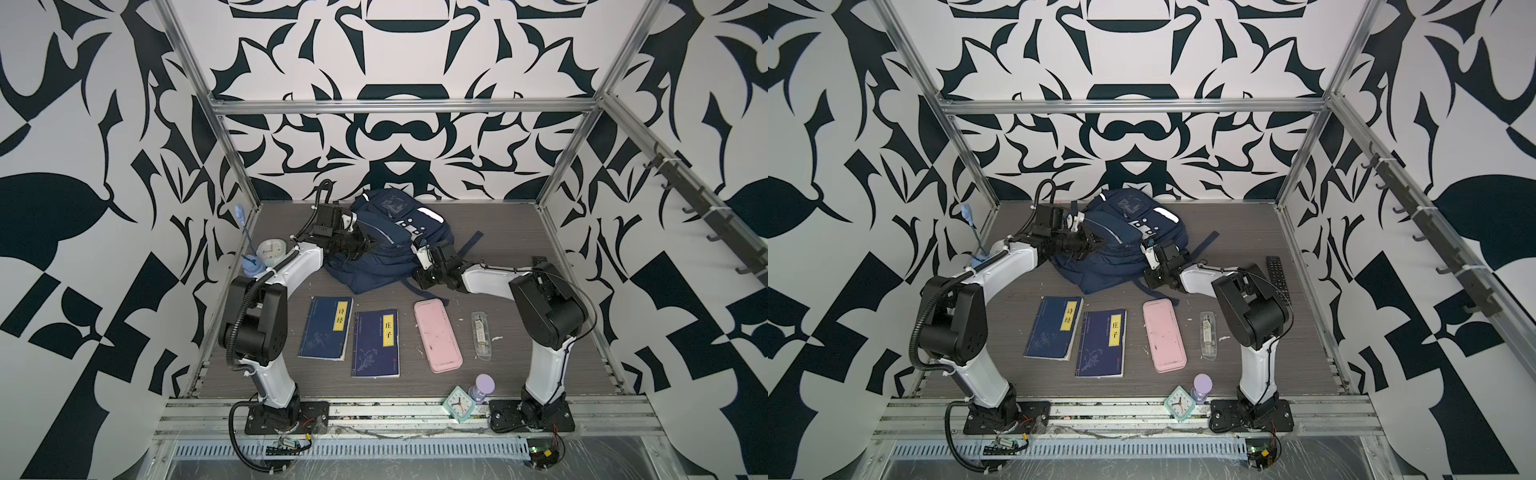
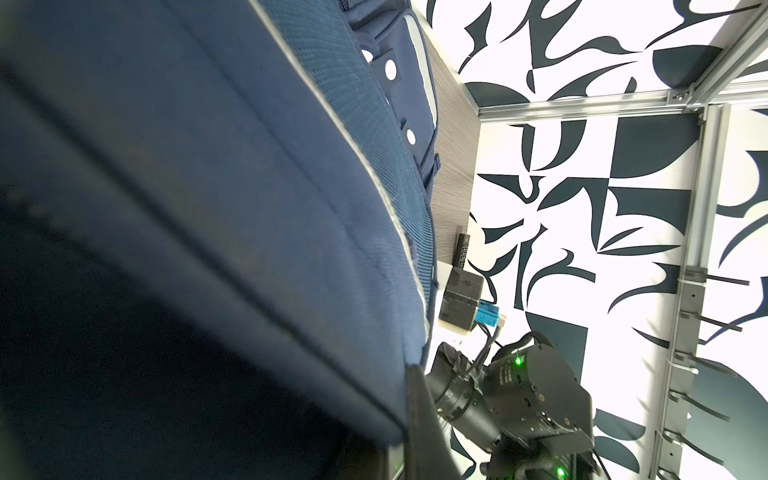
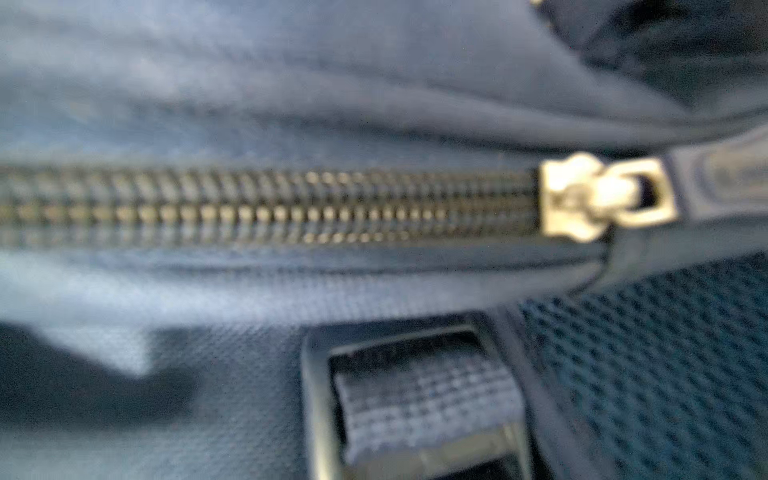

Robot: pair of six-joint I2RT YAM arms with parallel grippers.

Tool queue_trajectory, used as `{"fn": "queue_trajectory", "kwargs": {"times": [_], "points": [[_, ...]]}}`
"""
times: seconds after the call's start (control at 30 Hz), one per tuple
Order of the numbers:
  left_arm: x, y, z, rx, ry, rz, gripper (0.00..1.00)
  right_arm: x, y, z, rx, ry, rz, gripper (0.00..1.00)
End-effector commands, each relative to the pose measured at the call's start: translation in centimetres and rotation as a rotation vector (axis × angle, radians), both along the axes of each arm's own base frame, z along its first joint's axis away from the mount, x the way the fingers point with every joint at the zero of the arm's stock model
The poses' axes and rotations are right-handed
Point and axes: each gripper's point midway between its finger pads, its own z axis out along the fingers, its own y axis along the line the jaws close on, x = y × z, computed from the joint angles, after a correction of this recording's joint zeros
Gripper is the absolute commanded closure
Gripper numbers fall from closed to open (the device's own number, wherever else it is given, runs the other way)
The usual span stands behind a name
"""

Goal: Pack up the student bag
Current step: 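Grasp the backpack's side fabric with both grippers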

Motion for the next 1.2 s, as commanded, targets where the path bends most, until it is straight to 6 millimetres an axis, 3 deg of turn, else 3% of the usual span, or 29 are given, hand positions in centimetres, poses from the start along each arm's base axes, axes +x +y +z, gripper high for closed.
{"fn": "queue_trajectory", "kwargs": {"times": [0.0, 0.57, 0.9, 1.1, 1.17], "points": [[1.3, -0.3, 4.2, -0.051, -0.142, -0.014, 1.00, 1.4, 0.6, 1.8, 0.016, -0.054, -0.005, 0.70], [2.0, -0.1, 4.2, -0.057, -0.146, -0.003, 1.00, -0.8, -0.5, 2.9, 0.033, -0.048, -0.022, 0.99], [2.3, -0.2, 4.2, -0.072, -0.143, 0.006, 1.00, -2.4, 0.2, 4.1, 0.060, -0.010, 0.013, 1.00], [2.4, -0.1, 4.3, -0.073, -0.142, 0.015, 1.00, -3.9, 1.7, 4.2, 0.049, 0.058, 0.067, 1.00], [2.7, -0.1, 4.0, -0.073, -0.137, 0.028, 1.00, -5.3, 3.4, 3.8, 0.036, 0.109, 0.116, 1.00]]}}
